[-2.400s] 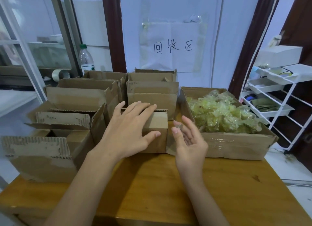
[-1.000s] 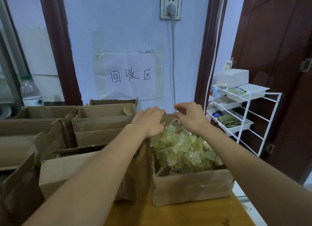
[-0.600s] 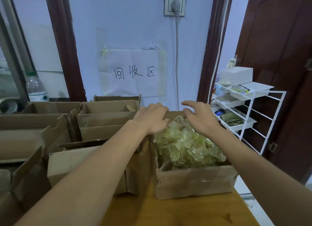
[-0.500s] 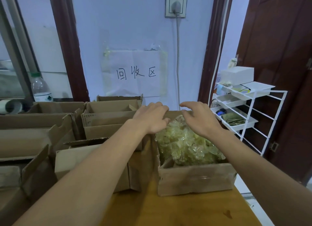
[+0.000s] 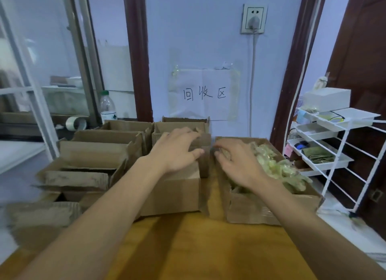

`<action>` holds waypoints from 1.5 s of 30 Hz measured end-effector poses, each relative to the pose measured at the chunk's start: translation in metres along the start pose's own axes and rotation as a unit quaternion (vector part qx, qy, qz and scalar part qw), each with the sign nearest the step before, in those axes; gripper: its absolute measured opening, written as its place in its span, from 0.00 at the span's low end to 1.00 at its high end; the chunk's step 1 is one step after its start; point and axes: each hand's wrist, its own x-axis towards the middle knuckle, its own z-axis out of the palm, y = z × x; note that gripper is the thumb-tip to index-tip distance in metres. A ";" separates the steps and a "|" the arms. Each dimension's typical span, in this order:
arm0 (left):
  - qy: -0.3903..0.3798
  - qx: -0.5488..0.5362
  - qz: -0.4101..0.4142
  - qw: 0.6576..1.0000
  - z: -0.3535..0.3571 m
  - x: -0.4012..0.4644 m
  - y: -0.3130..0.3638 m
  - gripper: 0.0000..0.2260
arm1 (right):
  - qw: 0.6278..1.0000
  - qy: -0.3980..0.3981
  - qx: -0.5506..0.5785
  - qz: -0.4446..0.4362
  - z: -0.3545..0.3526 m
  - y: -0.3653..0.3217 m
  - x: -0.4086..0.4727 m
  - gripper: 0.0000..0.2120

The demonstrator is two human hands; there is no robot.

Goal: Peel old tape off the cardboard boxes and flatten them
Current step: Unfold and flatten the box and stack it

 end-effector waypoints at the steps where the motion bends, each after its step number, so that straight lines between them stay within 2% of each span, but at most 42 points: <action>1: 0.005 -0.012 -0.010 1.000 -0.002 -0.008 -0.005 0.25 | 1.000 -0.002 0.013 -0.003 0.004 -0.007 -0.003 0.11; 6: 0.040 -0.068 -0.059 0.995 -0.010 -0.039 -0.023 0.24 | 0.997 -0.007 0.075 0.026 0.015 -0.038 -0.010 0.15; 17: 0.028 -0.126 -0.105 0.986 0.002 -0.068 -0.044 0.24 | 0.991 -0.021 0.122 0.053 0.023 -0.075 0.001 0.15; 22: 0.018 -0.147 -0.123 0.981 0.017 -0.077 -0.040 0.24 | 0.964 0.005 0.227 0.137 0.040 -0.084 -0.003 0.15; 28: 0.125 -0.184 -0.100 0.970 0.037 -0.100 -0.026 0.21 | 0.913 0.032 0.328 0.239 0.060 -0.089 -0.025 0.24; 30: 0.174 -0.229 -0.082 0.954 0.048 -0.109 -0.023 0.21 | 0.905 0.026 0.342 0.251 0.065 -0.088 -0.033 0.24; 34: 0.247 -0.300 -0.098 0.916 0.067 -0.115 -0.021 0.21 | 0.894 0.041 0.369 0.252 0.073 -0.085 -0.042 0.22; 39: 0.274 -0.295 -0.094 0.911 0.073 -0.103 -0.023 0.19 | 0.878 0.061 0.397 0.260 0.078 -0.081 -0.039 0.20; 45: 0.298 -0.259 -0.051 0.917 0.088 -0.086 -0.027 0.18 | 0.864 0.086 0.427 0.250 0.083 -0.068 -0.029 0.17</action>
